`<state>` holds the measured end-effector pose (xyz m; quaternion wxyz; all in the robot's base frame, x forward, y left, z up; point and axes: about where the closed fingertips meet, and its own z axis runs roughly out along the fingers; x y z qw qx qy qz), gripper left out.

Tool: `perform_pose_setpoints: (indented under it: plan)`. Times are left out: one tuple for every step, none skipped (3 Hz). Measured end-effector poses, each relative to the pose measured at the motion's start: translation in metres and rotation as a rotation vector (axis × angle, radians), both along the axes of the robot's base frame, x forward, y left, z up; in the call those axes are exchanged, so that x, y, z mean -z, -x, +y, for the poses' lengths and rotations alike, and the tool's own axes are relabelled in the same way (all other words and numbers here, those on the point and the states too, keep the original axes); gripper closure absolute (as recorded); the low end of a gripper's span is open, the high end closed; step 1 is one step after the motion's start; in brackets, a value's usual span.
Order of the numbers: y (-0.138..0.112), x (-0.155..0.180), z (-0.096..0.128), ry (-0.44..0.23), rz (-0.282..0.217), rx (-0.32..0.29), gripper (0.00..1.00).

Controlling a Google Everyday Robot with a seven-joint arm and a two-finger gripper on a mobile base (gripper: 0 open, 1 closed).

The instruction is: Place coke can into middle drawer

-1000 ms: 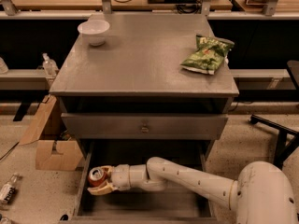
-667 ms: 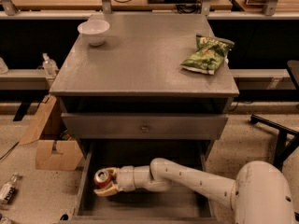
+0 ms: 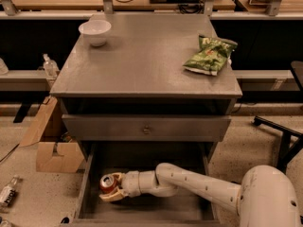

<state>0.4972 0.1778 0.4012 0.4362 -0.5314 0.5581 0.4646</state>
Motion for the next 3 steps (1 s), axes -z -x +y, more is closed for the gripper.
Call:
perform_pose_setpoints:
  plan:
    - [0.0011, -0.0002, 0.0017, -0.001, 0.001, -0.003, 0.6]
    - [0.0023, -0.0004, 0.0036, -0.003, 0.002, -0.006, 0.35]
    - [0.0038, -0.0007, 0.0061, -0.005, 0.003, -0.011, 0.04]
